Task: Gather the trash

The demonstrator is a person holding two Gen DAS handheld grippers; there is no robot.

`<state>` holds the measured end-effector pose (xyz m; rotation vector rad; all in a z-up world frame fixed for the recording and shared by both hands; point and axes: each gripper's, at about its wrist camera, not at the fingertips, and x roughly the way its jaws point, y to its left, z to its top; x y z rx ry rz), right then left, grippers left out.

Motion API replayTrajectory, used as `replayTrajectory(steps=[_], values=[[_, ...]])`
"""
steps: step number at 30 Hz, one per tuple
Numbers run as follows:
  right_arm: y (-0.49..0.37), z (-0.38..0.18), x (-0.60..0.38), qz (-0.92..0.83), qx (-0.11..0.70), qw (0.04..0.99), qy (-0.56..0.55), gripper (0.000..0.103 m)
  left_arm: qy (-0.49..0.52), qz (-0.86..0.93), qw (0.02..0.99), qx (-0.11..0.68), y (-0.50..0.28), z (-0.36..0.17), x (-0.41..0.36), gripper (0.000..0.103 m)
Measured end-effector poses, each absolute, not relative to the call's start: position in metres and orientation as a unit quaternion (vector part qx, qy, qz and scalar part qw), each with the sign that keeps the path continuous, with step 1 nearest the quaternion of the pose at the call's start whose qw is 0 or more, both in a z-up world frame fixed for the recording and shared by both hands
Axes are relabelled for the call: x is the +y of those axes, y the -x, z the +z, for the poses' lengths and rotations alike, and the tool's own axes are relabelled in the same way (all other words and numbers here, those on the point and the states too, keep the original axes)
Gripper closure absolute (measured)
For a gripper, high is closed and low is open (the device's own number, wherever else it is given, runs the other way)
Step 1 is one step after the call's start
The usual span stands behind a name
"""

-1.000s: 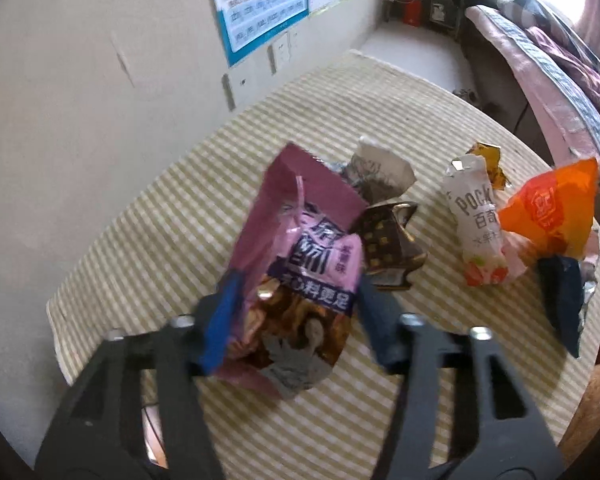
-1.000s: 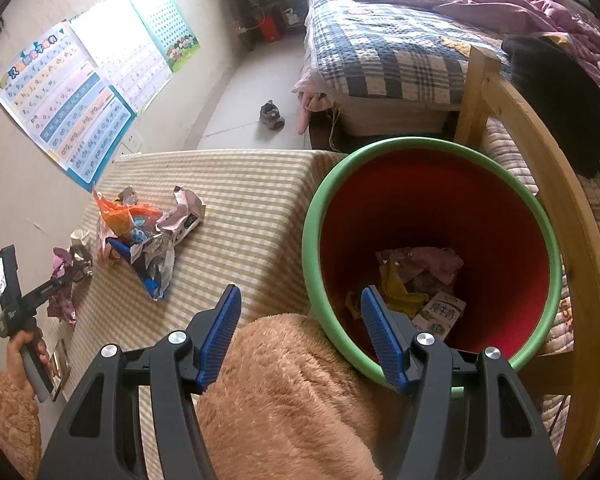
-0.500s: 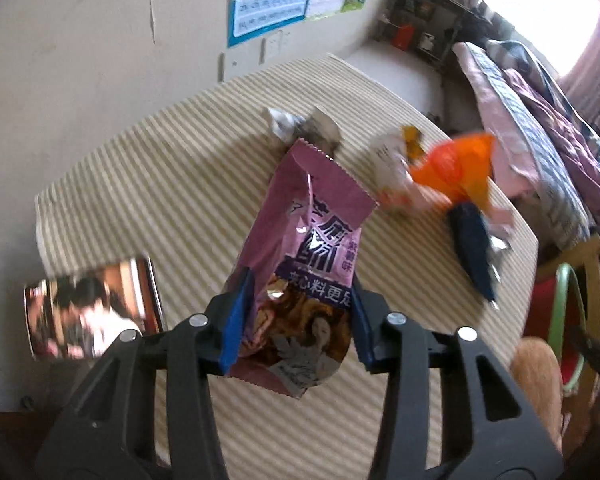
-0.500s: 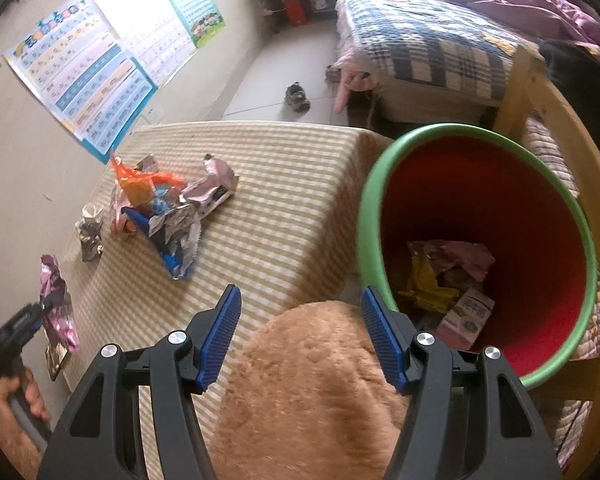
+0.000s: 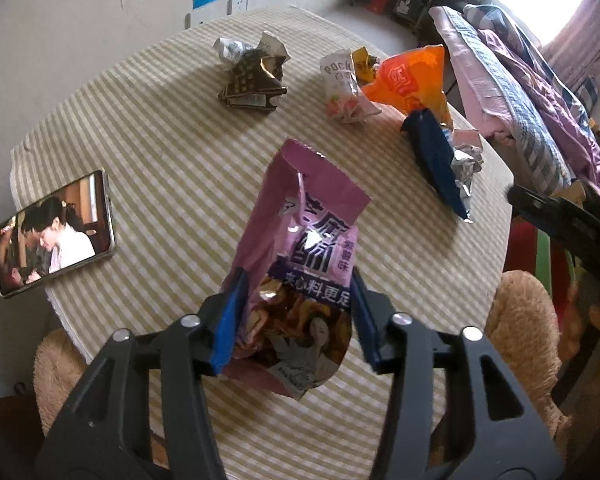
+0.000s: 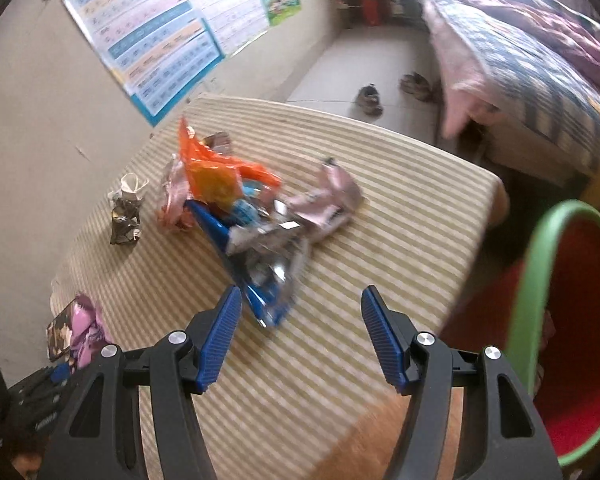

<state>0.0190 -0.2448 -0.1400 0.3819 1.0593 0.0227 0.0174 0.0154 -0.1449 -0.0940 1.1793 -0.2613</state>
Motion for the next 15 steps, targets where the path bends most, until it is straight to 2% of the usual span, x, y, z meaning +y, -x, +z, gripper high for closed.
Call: replayTrajectory(steps=[6,8,10,12,15], values=[[-0.054,-0.162,-0.228,0.023,0.529,0.828,-0.185,0.043,0.058,-0.117,0.822,0.554,-0.016,-0.145,0.023,0.049],[-0.059,-0.169,-0.224,0.027,0.543,0.819,-0.186,0.053,0.062,-0.116,0.823,0.553,-0.016,-0.145,0.025,0.048],[-0.06,-0.174,-0.22,0.037,0.554,0.811,-0.184,0.086,0.066,-0.114,0.822,0.555,-0.016,-0.147,0.028,0.046],[-0.056,-0.173,-0.214,0.049,0.558,0.809,-0.178,0.1,0.069,-0.112,0.82,0.557,-0.017,-0.149,0.029,0.046],[-0.044,-0.168,-0.208,0.062,0.557,0.81,-0.171,0.102,0.07,-0.11,0.819,0.559,-0.018,-0.151,0.03,0.045]])
